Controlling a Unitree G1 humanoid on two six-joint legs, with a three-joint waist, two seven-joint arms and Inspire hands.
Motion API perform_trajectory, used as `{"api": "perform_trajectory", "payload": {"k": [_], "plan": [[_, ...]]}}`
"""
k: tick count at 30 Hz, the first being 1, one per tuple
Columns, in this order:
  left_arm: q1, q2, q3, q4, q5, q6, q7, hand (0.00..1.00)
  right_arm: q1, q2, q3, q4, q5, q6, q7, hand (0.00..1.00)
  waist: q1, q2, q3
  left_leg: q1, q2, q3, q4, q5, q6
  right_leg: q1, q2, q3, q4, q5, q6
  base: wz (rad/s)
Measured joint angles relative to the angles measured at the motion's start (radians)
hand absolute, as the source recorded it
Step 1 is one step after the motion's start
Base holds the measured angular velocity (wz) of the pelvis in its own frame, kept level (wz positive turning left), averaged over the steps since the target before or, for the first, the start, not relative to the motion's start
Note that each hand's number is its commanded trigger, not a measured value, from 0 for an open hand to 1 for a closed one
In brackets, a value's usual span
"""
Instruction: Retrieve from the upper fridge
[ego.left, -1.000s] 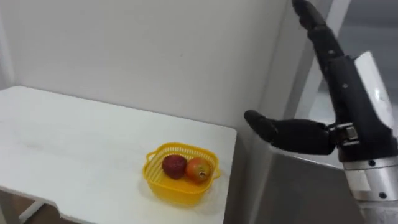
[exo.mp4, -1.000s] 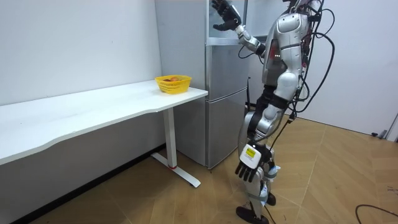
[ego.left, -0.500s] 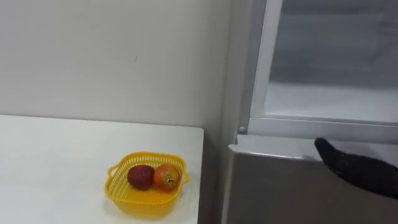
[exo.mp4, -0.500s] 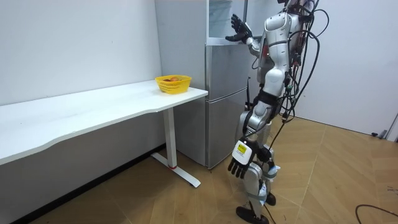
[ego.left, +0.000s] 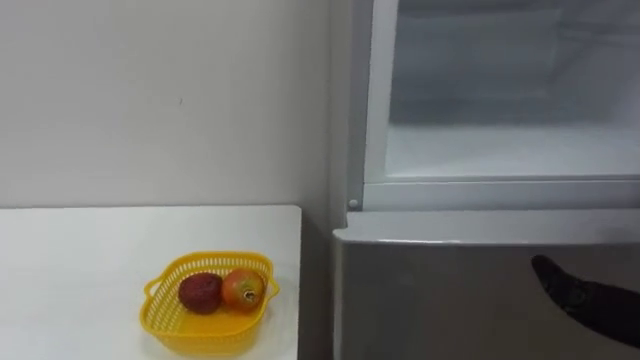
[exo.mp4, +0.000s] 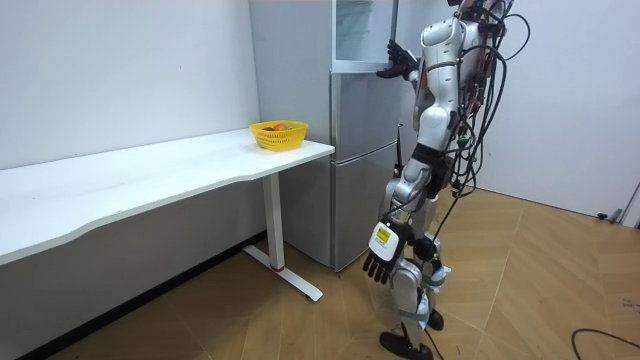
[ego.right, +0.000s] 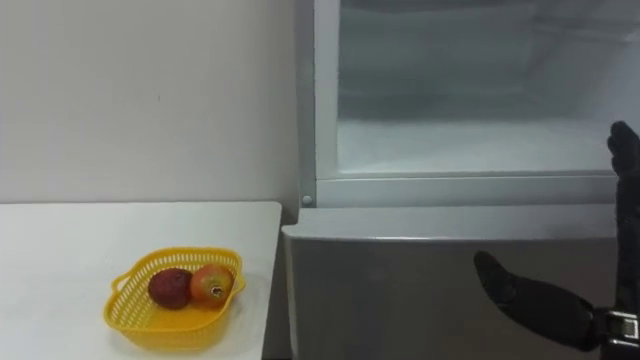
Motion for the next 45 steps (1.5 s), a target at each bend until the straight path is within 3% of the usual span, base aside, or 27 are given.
{"api": "perform_trajectory", "payload": {"k": [7,13,23,34,45], "plan": [[0.002,0.000,0.000,0.000,0.000,0.000,0.000,0.00,0.000,0.028,-0.011,0.000,0.000,0.001,0.000,0.00,-0.015,0.006,0.0000,-0.003,0.000,0.000,0.000,0.000,0.000,-0.009,0.001,0.000,0.012,0.000,0.000,-0.03],[0.002,0.000,-0.001,0.000,-0.001,0.000,0.002,0.00,0.008,0.028,-0.008,0.000,0.019,0.001,-0.014,0.00,-0.010,0.006,0.0006,-0.005,0.002,0.019,-0.003,0.000,0.000,-0.021,0.001,0.018,0.013,0.000,-0.001,-0.05],[0.002,0.000,-0.001,0.022,0.000,0.006,0.001,0.00,0.079,0.054,-0.013,0.065,0.019,0.001,-0.083,0.00,-0.031,-0.012,-0.0020,-0.014,0.002,0.022,-0.002,0.000,0.000,-0.031,0.002,0.026,0.013,0.000,-0.001,-0.01],[-0.020,0.000,-0.001,0.017,0.001,0.006,-0.003,0.00,0.128,0.057,-0.032,0.067,0.015,0.000,-0.124,0.00,-0.042,0.005,-0.0035,-0.031,0.002,0.028,-0.002,0.000,0.000,-0.053,0.005,0.032,0.015,0.000,-0.001,-0.01],[-0.020,0.000,-0.003,0.009,0.000,0.007,0.000,0.00,0.166,0.066,-0.036,0.145,0.018,0.003,-0.134,0.00,-0.040,0.020,0.0001,-0.032,0.004,0.050,-0.009,0.000,0.000,-0.068,0.015,0.060,0.015,0.000,-0.002,-0.09]]}}
